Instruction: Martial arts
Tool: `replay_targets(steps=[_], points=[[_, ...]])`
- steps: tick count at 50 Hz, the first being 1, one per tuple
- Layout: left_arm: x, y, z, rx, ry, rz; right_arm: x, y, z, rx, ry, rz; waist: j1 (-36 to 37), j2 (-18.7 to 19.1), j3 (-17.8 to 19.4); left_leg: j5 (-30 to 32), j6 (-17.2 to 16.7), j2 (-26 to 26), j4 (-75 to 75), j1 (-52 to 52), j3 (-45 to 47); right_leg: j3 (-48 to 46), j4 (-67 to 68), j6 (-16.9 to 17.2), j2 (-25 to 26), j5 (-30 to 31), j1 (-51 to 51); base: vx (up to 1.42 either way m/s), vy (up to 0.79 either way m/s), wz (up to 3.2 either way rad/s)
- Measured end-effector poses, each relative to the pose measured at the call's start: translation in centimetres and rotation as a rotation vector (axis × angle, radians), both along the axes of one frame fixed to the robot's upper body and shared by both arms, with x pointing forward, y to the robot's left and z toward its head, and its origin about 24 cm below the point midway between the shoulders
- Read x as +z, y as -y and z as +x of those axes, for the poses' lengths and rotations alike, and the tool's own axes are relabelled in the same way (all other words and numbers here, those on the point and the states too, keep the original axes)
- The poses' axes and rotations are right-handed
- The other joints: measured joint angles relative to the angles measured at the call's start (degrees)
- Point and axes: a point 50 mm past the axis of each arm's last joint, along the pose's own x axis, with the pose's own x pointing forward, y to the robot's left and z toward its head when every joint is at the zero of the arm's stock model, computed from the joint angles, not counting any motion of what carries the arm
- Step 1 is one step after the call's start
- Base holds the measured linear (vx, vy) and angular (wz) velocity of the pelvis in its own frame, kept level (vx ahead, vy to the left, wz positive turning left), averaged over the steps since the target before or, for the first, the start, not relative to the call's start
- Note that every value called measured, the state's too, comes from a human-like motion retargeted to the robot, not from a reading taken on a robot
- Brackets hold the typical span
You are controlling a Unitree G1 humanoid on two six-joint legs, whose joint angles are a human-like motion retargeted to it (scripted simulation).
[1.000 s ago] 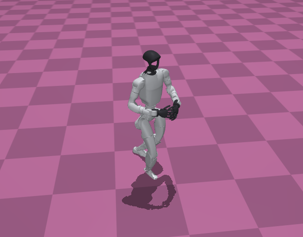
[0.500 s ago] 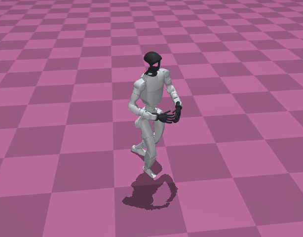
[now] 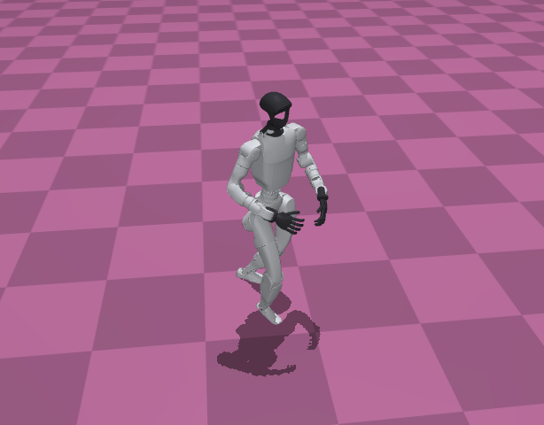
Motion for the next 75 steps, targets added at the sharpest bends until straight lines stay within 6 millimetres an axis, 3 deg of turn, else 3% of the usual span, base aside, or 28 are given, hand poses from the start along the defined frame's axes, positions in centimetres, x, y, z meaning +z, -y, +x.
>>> replay_targets(steps=[5,20,28,37,54,60,67,75], points=[[-0.4,-1.0,0.1,0.035,-0.002,0.046,-0.1,-0.1,0.5,-0.005,0.018,-0.033,-1.3,-1.1,-0.1,0.4,2.1,-3.6,-6.0,1.5,0.0,2.1,1.7,0.9,-1.2,0.9,-2.4,-0.08,0.07,0.03],[-1.0,-1.9,0.3,-0.033,-0.020,0.164,0.0,-0.8,1.5,0.023,0.050,-0.098,-4.9,-3.2,1.6,0.6,2.7,-7.0,-7.6,3.2,0.8,9.3,10.2,2.9,-4.5,-0.7,-5.2,-0.05,0.02,0.04],[-0.6,-1.0,0.7,-0.085,-0.016,0.150,0.4,-0.7,2.0,0.014,0.053,-0.095,-5.3,-3.4,1.4,0.3,2.5,-6.9,-7.1,4.3,0.0,9.9,9.0,1.7,-4.9,-3.0,-3.1,0.03,-0.04,0.00],[-0.6,-1.3,0.9,-0.078,-0.055,0.134,1.2,-0.8,2.7,0.017,0.072,-0.082,-5.0,-2.9,2.0,0.0,1.1,-4.3,-3.5,5.3,-0.8,8.8,7.9,-0.2,-2.8,-7.4,0.4,0.08,-0.11,-0.07],[-2.6,-5.3,-0.1,0.154,-0.151,0.198,2.5,-0.1,3.1,0.009,0.147,-0.147,-2.1,0.2,3.8,0.2,-2.8,6.5,15.8,0.0,-3.0,3.8,5.5,-3.0,4.7,-11.0,5.4,0.07,-0.10,-0.12],[-3.3,-6.3,-0.3,0.227,-0.177,0.228,1.8,0.7,2.8,0.000,0.130,-0.204,-0.6,1.3,4.3,2.3,-3.8,9.4,20.5,-2.6,-3.8,2.2,3.2,-3.2,6.5,-10.5,6.5,0.01,-0.02,-0.03],[-4.1,-6.8,-0.8,0.264,-0.214,0.239,-0.8,2.0,1.9,-0.021,0.024,-0.284,1.7,2.7,4.9,4.7,-5.5,11.4,25.5,-7.0,-6.3,1.0,0.8,-2.7,7.7,-9.1,7.0,-0.01,0.01,-0.03],[-5.4,-6.2,-2.2,0.245,-0.286,0.233,-5.4,3.5,-0.1,-0.078,-0.175,-0.357,4.9,4.8,5.0,-2.2,-5.8,6.7,23.9,-12.6,-15.1,2.2,-2.1,-1.4,8.9,-6.0,6.4,-0.07,0.09,-0.32]])
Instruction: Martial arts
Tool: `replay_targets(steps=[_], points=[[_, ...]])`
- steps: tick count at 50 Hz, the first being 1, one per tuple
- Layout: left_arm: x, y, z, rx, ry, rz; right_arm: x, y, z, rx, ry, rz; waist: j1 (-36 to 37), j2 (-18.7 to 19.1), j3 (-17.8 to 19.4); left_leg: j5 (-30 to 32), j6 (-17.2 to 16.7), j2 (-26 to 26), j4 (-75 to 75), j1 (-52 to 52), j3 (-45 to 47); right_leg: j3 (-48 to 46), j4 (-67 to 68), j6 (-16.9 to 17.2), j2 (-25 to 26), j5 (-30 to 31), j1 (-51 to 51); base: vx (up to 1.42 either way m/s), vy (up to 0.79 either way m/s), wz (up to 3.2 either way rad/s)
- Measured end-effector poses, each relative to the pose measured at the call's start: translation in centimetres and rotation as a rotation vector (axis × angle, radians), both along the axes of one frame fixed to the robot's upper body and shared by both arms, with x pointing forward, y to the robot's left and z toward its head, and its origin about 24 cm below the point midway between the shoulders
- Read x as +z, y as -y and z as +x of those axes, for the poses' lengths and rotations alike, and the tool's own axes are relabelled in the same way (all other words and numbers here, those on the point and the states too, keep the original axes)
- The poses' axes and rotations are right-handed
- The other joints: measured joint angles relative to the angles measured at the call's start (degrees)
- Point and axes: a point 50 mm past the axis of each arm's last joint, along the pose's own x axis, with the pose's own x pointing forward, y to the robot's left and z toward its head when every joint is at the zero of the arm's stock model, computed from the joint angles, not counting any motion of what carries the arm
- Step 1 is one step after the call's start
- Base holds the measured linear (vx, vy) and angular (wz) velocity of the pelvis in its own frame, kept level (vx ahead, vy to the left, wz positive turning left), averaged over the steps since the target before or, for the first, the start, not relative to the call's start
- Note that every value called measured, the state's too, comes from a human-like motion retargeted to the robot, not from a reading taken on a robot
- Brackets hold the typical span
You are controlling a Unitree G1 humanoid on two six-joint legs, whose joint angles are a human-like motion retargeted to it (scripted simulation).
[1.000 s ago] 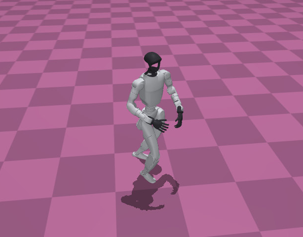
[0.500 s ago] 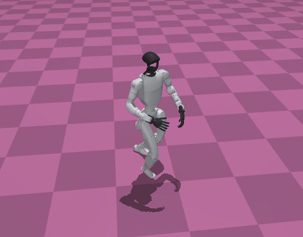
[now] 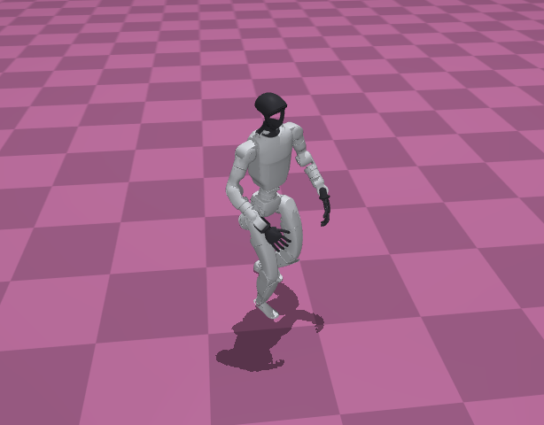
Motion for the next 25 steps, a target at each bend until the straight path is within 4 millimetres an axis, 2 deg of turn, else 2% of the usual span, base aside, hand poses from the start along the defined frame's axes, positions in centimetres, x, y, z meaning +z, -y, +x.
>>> replay_targets(steps=[5,10,16,21,25], points=[[-1.0,0.7,-1.2,-0.036,-0.065,0.001,-2.0,0.6,-0.7,-0.080,-0.066,-0.018,-1.1,-0.7,-1.1,-0.6,1.4,-5.6,-7.8,-0.5,-0.9,2.4,0.4,1.5,-3.5,1.4,-3.3,-0.09,0.14,-0.03],[-1.8,1.0,-2.3,-0.080,-0.111,0.025,-2.5,0.6,-0.3,-0.149,-0.057,-0.007,-4.0,-2.1,-2.1,0.5,4.0,-11.2,-19.8,1.9,1.4,5.8,2.0,3.3,-7.9,2.0,-7.8,-0.08,0.17,0.05],[-2.1,0.4,-3.2,-0.129,-0.115,0.082,-1.3,-0.5,1.1,-0.157,0.037,0.034,-7.2,-3.0,-1.7,1.6,5.9,-15.0,-29.2,4.6,5.1,8.2,6.0,5.1,-11.5,3.1,-12.8,-0.07,0.12,-0.23],[-1.9,-0.8,-3.4,-0.150,-0.095,0.147,0.2,-1.9,2.3,-0.114,0.127,0.058,-8.1,-3.7,-1.7,2.9,6.6,-16.1,-34.5,6.2,8.9,3.6,9.2,3.0,-17.3,3.7,-15.7,-0.03,0.03,-0.64],[-1.7,-1.8,-3.4,-0.158,-0.081,0.193,1.0,-2.8,2.8,-0.067,0.172,0.061,-9.1,-4.7,-2.1,3.7,7.0,-17.0,-36.6,6.9,10.6,3.3,11.3,2.8,-19.4,3.8,-17.1,0.00,-0.03,-0.36]])
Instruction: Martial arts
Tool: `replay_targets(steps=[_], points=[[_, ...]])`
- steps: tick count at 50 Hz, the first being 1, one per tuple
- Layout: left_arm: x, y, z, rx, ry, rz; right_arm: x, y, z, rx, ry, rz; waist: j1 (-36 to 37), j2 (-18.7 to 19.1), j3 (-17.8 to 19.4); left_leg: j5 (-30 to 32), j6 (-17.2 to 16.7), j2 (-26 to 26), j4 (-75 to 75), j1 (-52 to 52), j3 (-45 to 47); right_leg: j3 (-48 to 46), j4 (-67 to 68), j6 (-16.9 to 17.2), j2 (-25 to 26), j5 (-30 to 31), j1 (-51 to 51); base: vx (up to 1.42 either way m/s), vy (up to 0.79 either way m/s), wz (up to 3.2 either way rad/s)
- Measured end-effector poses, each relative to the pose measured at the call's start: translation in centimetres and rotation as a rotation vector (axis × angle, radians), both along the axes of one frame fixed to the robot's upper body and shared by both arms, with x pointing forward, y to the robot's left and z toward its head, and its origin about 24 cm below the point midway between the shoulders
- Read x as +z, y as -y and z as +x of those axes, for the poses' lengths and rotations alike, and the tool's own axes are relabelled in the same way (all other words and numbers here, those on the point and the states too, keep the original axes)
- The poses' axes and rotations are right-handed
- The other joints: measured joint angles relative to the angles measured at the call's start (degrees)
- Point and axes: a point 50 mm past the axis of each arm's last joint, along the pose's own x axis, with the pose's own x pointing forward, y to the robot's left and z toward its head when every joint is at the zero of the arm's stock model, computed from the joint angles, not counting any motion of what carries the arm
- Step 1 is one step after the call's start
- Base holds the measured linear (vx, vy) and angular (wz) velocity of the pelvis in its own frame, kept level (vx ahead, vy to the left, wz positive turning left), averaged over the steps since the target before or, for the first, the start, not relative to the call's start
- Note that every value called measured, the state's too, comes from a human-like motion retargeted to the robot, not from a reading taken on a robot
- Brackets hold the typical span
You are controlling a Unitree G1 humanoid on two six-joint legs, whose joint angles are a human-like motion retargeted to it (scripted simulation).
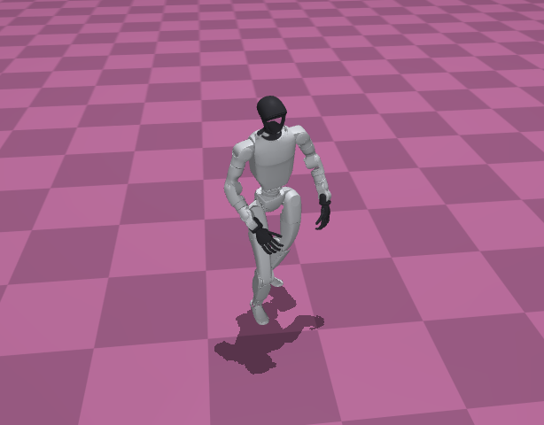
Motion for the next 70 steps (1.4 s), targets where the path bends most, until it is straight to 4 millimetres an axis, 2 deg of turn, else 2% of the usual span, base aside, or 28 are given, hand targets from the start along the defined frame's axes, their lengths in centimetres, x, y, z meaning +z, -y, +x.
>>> replay_targets(steps=[9,18,30,35,37,42,53,65,70], points=[[1.0,-0.9,1.2,0.002,0.057,0.030,0.4,-2.3,0.1,0.130,0.015,-0.025,-1.0,-3.9,-1.7,3.3,0.5,-1.7,-7.7,4.7,1.9,1.0,-0.2,-0.5,0.0,-1.0,0.3,0.05,-0.10,-0.32],[1.5,0.0,2.2,0.036,0.080,-0.040,0.4,-3.6,0.0,0.225,-0.005,-0.063,-0.5,-6.9,-2.4,5.6,0.0,-0.8,-11.2,9.5,3.0,1.5,-3.0,-2.3,3.5,-4.2,4.1,0.08,-0.12,-0.36],[1.8,1.3,3.0,0.040,0.091,-0.085,0.7,-4.7,0.3,0.276,0.013,-0.088,0.4,-8.1,0.4,2.1,-1.4,3.3,-1.9,10.5,5.8,0.7,-4.8,-2.2,7.5,-6.0,9.5,0.05,-0.07,-0.30],[1.7,1.3,2.9,0.043,0.085,-0.076,0.8,-5.0,0.5,0.283,0.021,-0.089,0.7,-7.6,1.9,-1.0,-1.9,5.7,4.6,9.1,6.7,-0.2,-5.1,-1.9,8.9,-6.6,11.1,0.02,-0.03,-0.20],[2.0,1.1,3.5,0.041,0.095,-0.068,1.3,-5.0,1.0,0.282,0.037,-0.091,1.4,-5.4,2.9,-1.4,-1.6,8.0,4.3,9.3,6.3,-2.2,-10.1,-2.3,11.7,-5.0,13.8,0.04,-0.01,-0.23],[1.7,1.1,3.1,0.036,0.073,-0.064,1.1,-5.2,0.9,0.283,0.026,-0.083,1.4,-5.3,3.6,-2.3,-2.3,9.4,8.4,8.2,7.3,-2.2,-9.5,-1.9,11.9,-5.2,14.0,0.00,0.00,0.00],[1.4,0.8,3.0,0.030,0.028,-0.063,1.0,-5.2,0.8,0.280,-0.018,-0.056,2.1,-3.5,4.2,-3.7,-2.5,13.0,16.4,4.0,7.4,-3.6,-13.1,-2.0,14.2,-4.4,15.3,0.00,0.00,0.00],[1.1,1.1,2.9,0.069,0.016,-0.093,0.4,-5.1,0.3,0.266,-0.070,-0.027,5.1,0.9,5.5,-5.2,-4.5,22.7,33.9,-4.6,6.1,-5.7,-15.4,-2.6,19.5,-2.9,16.5,-0.01,0.00,-0.03],[1.3,1.4,3.3,0.079,0.025,-0.108,0.3,-4.9,0.4,0.253,-0.079,-0.015,6.1,1.8,5.0,-6.2,-4.1,23.1,36.1,-8.6,3.5,-6.0,-18.2,-2.6,20.8,-1.2,16.9,0.00,0.00,0.00]])
